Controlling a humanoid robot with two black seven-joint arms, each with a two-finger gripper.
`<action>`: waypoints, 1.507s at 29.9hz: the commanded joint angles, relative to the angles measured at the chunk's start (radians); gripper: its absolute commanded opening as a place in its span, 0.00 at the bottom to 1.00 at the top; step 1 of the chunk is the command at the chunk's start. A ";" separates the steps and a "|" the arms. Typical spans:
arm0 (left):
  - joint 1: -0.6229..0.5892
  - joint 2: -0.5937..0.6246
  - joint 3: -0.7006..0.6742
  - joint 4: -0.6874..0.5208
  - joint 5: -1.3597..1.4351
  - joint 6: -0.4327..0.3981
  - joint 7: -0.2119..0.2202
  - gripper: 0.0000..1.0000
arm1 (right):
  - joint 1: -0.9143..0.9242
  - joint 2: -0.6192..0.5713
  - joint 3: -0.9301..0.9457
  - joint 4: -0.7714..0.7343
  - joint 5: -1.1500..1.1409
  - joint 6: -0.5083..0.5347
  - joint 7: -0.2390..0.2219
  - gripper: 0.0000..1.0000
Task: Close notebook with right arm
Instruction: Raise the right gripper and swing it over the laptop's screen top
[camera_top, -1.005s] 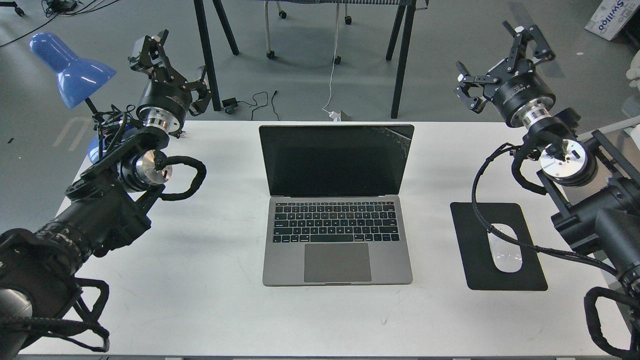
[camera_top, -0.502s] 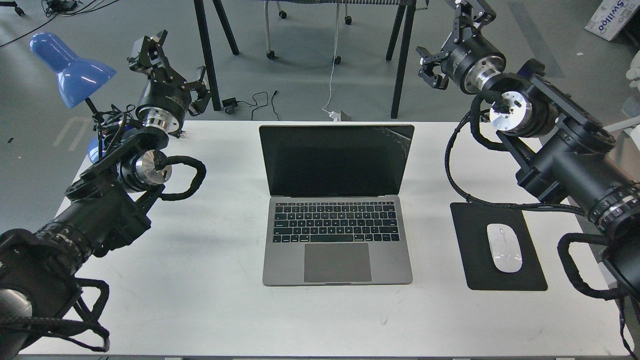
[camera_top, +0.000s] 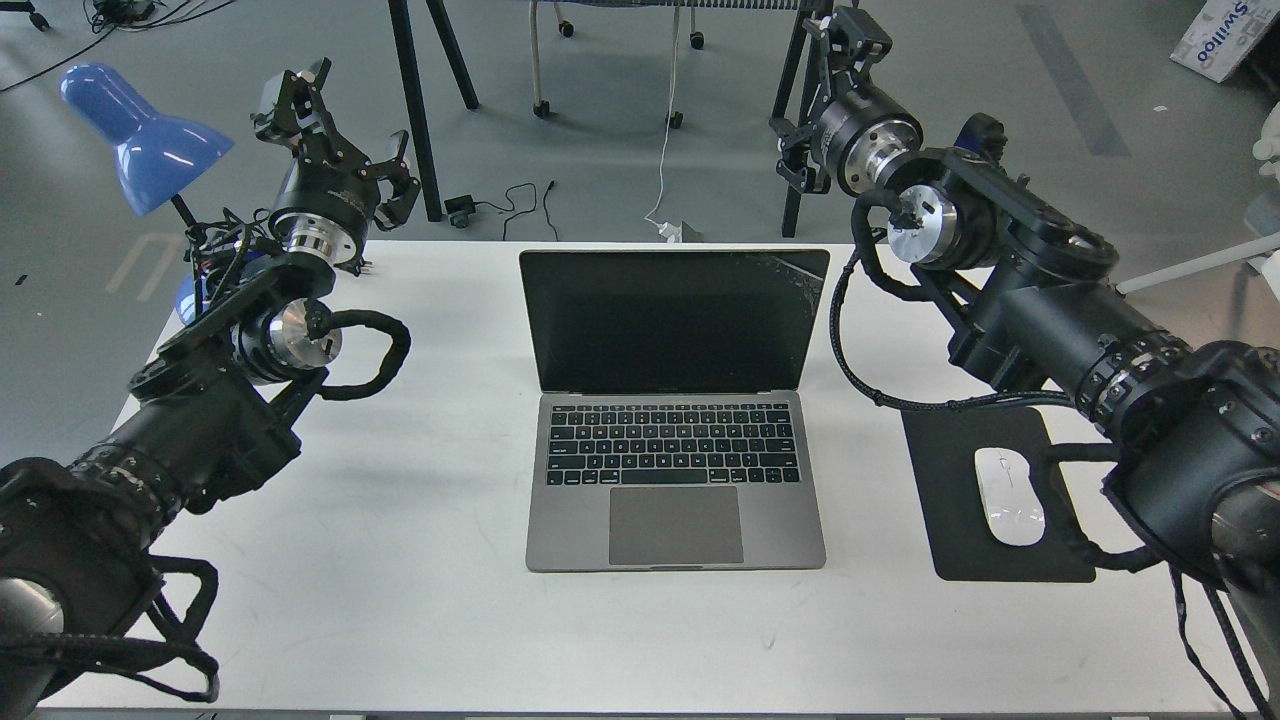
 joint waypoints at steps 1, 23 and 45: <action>0.001 -0.002 0.000 0.000 0.000 0.000 0.000 1.00 | 0.000 0.000 -0.046 0.000 0.000 -0.003 -0.007 1.00; 0.001 -0.002 -0.001 0.000 -0.001 0.000 0.000 1.00 | 0.034 0.008 -0.334 0.015 0.000 -0.010 -0.034 1.00; 0.001 0.000 -0.001 0.000 -0.001 0.000 0.000 1.00 | 0.039 -0.049 -0.446 0.170 -0.008 0.059 -0.102 1.00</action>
